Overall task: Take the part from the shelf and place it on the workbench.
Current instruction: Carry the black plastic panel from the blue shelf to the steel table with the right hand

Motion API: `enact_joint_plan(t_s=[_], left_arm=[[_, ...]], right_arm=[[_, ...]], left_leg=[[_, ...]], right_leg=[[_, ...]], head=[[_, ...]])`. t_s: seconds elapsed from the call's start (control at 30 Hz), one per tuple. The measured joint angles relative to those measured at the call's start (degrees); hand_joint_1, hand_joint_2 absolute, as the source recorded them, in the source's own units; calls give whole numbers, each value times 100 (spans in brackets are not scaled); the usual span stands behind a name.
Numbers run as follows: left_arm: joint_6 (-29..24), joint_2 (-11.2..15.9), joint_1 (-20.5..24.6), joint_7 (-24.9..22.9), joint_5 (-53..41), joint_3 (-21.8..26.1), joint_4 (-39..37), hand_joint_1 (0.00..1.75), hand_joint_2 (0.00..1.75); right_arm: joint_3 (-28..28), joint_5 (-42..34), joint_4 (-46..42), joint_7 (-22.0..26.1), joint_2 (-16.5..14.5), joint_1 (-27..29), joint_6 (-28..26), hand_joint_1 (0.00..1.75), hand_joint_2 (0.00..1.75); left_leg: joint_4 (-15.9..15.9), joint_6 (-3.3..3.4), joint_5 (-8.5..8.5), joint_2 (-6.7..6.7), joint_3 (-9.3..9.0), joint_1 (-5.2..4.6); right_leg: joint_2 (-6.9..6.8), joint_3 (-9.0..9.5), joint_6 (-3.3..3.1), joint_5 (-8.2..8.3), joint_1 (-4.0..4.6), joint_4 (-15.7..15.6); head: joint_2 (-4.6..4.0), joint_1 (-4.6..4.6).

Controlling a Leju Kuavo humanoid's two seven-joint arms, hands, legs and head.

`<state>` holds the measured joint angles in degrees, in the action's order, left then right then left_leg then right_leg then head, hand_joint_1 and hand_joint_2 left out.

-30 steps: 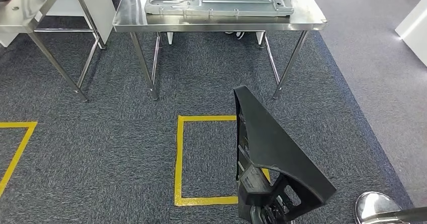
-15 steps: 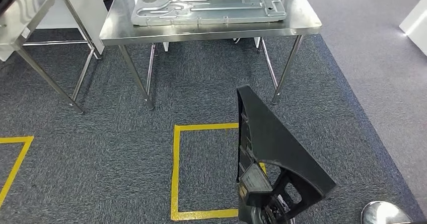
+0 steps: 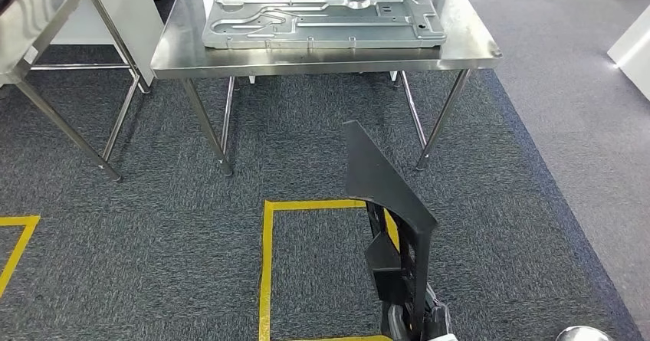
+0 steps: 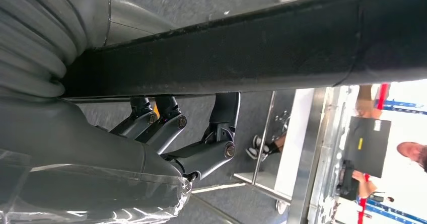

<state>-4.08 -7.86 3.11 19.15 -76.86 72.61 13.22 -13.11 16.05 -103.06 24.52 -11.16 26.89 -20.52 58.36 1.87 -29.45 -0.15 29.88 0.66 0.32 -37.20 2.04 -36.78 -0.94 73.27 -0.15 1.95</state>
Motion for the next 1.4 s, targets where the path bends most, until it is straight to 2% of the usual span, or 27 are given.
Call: enact_joint_plan(t_s=[0.03,0.1,0.17,0.2,0.3,0.33,0.37,0.47,0.5,0.53,0.57,0.6,0.63,0.7,0.77,0.83,0.87,0.9,0.97,1.0,1.03,1.07,1.13,1.2,1.27,1.33,1.4], left_arm=[[11,4,-4,-2,-15,-2,0,0,175],[37,7,-9,-3,-49,-7,0,0,175],[56,14,10,-4,-68,-12,0,0,175],[59,18,19,-5,-72,-14,0,0,175],[72,32,33,-5,-109,-32,0,0,175],[82,38,39,-5,-137,-48,-1,0,175],[92,43,48,-5,-169,-70,-1,0,175],[113,66,63,-12,-254,-140,-2,0,175],[121,77,58,-18,-281,-161,-2,0,175],[132,88,52,-24,-308,-182,-2,0,175],[147,99,47,-31,-335,-211,-1,0,175],[166,113,45,-37,-359,-244,-1,0,175],[183,136,49,-42,-383,-272,-1,0,175],[209,176,66,-56,-416,-320,-6,0,175],[219,207,77,-67,-430,-368,-11,0,175],[224,219,80,-70,-439,-414,-12,0,175],[229,220,89,-71,-451,-428,-13,0,175],[235,221,101,-74,-462,-438,-13,0,175],[249,227,127,-79,-483,-459,-13,0,175],[255,227,133,-81,-487,-474,-13,0,175],[261,227,132,-83,-492,-491,-14,0,175],[267,226,129,-85,-494,-511,-14,0,175],[275,226,127,-90,-495,-550,-15,0,175],[276,230,152,-90,-495,-569,-15,0,175],[276,233,177,-91,-495,-574,-15,0,175],[277,233,187,-92,-495,-576,-15,0,175],[277,233,198,-92,-495,-577,-15,0,175]], right_arm=[[7,105,-9,-49,3,-24,-58,175,175],[39,281,-54,-120,24,-97,-153,175,175],[79,360,-99,-163,55,-183,-203,175,175],[92,371,-114,-175,67,-208,-215,175,175],[116,414,-157,-198,91,-254,-239,175,175],[125,444,-176,-215,103,-292,-250,175,175],[137,488,-195,-246,119,-349,-260,175,175],[216,689,-215,-441,208,-579,-291,175,175],[248,780,-207,-530,248,-659,-295,175,175],[277,876,-193,-625,289,-747,-288,175,175],[307,979,-166,-728,333,-852,-272,175,175],[338,1096,-125,-841,380,-978,-250,175,175],[369,1217,-64,-948,424,-1126,-228,175,175],[444,1457,119,-1162,517,-1443,-190,175,175],[511,1619,296,-1305,599,-1697,-161,175,175],[550,1776,415,-1397,669,-1897,-146,175,175],[562,1899,488,-1449,709,-2018,-136,175,175],[570,2038,577,-1514,751,-2148,-124,175,175],[576,2346,779,-1656,834,-2377,-107,175,175],[576,2516,873,-1738,873,-2456,-105,175,175],[574,2708,962,-1825,909,-2521,-103,175,175],[573,2918,1051,-1916,949,-2586,-95,175,175],[569,3254,1210,-2057,1027,-2702,-73,175,175],[563,3379,1336,-2116,1086,-2789,-52,175,175],[559,3408,1422,-2143,1110,-2844,-41,175,175],[559,3422,1468,-2153,1126,-2872,-41,175,175],[560,3424,1504,-2153,1137,-2907,-42,175,175]], left_leg=[[0,-18,-52,-4,-67,12],[-3,-73,-171,-10,-220,45],[-10,-149,-271,-14,-327,64],[-20,-194,-305,-14,-367,64],[42,-303,-325,-9,-460,56],[197,-318,-343,-5,-407,58],[446,-324,-407,-2,-282,63],[1435,-324,-801,0,401,53],[1588,-309,-867,0,586,45],[1573,-281,-825,0,693,30],[1371,-235,-644,0,715,9],[1033,-163,-340,3,677,-24],[741,-86,-64,8,642,-65],[328,24,250,6,587,-142],[168,60,268,-13,513,-167],[7,84,314,-25,325,-126],[-55,93,320,-26,226,-97],[-98,94,314,-25,158,-74],[-122,92,262,-28,88,-50],[-122,78,224,-35,56,-38],[-121,56,179,-43,8,-23],[-121,27,127,-51,-56,-4],[-118,-48,11,-60,-197,30],[-116,-134,-93,-72,-269,36],[-103,-218,-132,-77,-308,27],[29,-268,-134,-58,-302,39],[531,-291,-234,-32,-39,52]], right_leg=[[-4,-60,26,131,-22,-87],[-20,36,51,660,-53,-683],[-51,114,10,936,-24,-1168],[-59,113,-41,968,0,-1252],[-42,208,-213,937,16,-1302],[-36,283,-260,907,12,-1333],[-30,356,-299,880,14,-1358],[-15,503,-369,762,53,-1383],[-3,558,-380,715,75,-1383],[9,623,-390,666,99,-1384],[18,696,-395,616,125,-1385],[23,763,-399,564,144,-1389],[26,822,-395,519,159,-1393],[41,872,-353,458,147,-1423],[49,931,-275,478,129,-1431],[38,974,-205,504,129,-1326],[34,900,-173,466,124,-1163],[30,740,-137,379,106,-901],[18,258,-58,124,49,-276],[11,44,-21,52,16,-77],[3,-89,11,87,-13,-45],[-4,-124,43,251,-40,-199],[-27,11,97,825,-84,-875],[-49,124,56,1118,-78,-1349],[-39,141,-63,1101,-54,-1418],[-21,213,-165,1098,-57,-1435],[-21,311,-249,1040,-44,-1451]], head=[[0,1],[0,0],[0,-3],[0,-6],[0,-12],[0,-10],[0,-10],[0,-9],[0,-9],[0,-9],[0,-9],[0,-9],[0,-14],[0,-18],[0,-16],[0,-16],[0,-15],[0,-16],[0,-16],[0,-16],[0,-16],[0,-16],[0,-17],[0,-19],[0,-20],[0,-20],[0,-19]])
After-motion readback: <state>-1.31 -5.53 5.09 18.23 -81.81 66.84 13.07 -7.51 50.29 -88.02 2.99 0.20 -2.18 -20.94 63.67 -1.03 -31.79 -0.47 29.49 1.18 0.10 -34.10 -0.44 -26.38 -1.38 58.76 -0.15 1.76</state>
